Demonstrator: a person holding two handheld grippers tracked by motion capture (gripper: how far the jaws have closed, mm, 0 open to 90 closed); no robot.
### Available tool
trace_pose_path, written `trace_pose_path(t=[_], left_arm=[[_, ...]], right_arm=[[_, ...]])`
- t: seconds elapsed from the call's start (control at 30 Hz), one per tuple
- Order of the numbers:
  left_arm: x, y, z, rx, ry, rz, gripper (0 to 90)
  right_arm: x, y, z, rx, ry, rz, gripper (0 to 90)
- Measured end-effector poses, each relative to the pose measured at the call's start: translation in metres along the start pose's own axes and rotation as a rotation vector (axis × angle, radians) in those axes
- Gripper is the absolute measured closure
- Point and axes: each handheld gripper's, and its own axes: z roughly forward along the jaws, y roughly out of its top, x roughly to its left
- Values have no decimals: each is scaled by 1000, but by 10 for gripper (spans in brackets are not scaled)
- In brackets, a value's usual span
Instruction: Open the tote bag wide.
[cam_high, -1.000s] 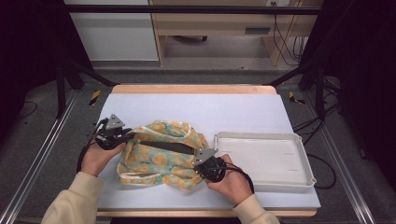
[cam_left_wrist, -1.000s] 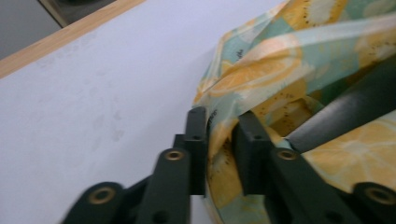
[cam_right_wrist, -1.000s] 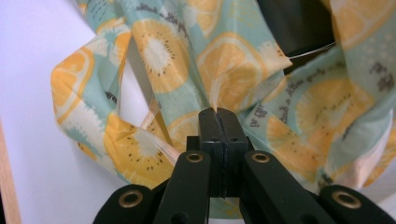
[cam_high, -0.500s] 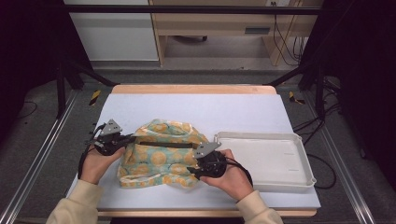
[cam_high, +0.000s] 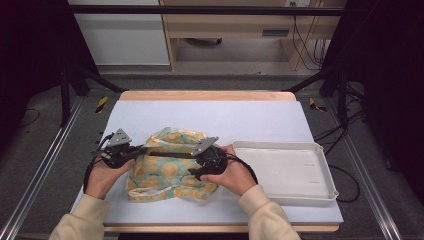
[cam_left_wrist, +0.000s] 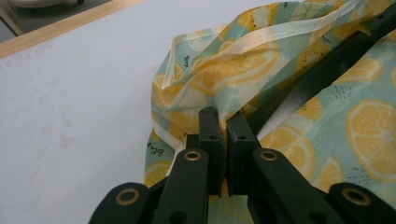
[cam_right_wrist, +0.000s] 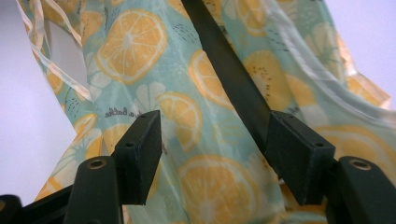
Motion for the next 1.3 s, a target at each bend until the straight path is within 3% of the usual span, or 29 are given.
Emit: trace_pose_path(t=[0.27, 0.4, 0.53, 0.63, 0.9, 1.3], left_arm=[[-2, 3, -2, -5, -2, 2, 873], [-2, 3, -2, -5, -2, 1, 873], [-2, 5, -4, -8, -2, -3, 874], [-1, 6, -5, -10, -3, -9, 876], [6, 15, -6, -8, 12, -14, 880], [23, 41, -1, 52, 61, 11, 883]], right_arm=[[1, 2, 4, -4, -7, -21, 477], [6, 2, 2, -4, -21, -60, 636], [8, 1, 0, -21, -25, -69, 816], [8, 1, -3, -32, -12, -78, 892], [20, -3, -16, -63, -6, -95, 900], [47, -31, -28, -67, 48, -113, 900]])
